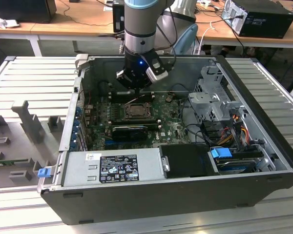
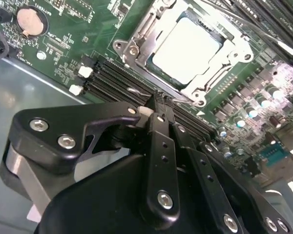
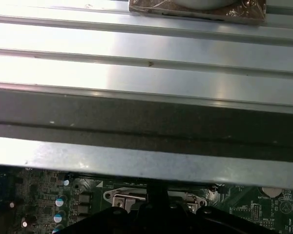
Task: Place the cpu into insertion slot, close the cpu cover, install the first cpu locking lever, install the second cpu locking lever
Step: 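Install the first cpu locking lever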
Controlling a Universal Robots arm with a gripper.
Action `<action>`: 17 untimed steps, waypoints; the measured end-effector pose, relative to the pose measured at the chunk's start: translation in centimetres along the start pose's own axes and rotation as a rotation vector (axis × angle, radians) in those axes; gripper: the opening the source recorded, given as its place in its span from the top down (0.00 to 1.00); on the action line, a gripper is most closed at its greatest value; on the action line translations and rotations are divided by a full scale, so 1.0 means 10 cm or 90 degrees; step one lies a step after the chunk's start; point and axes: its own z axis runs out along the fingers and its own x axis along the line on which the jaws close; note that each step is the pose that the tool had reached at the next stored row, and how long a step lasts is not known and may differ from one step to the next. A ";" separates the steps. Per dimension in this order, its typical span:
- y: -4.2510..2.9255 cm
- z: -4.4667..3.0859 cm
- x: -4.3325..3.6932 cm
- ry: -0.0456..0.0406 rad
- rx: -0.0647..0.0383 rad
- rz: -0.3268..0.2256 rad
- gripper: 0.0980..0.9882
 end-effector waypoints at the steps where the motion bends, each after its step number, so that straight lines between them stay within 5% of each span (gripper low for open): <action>1: 0.004 0.015 -0.017 0.0001 0.000 0.000 0.99; 17: 0.020 0.098 -0.155 0.0000 0.000 -0.001 0.99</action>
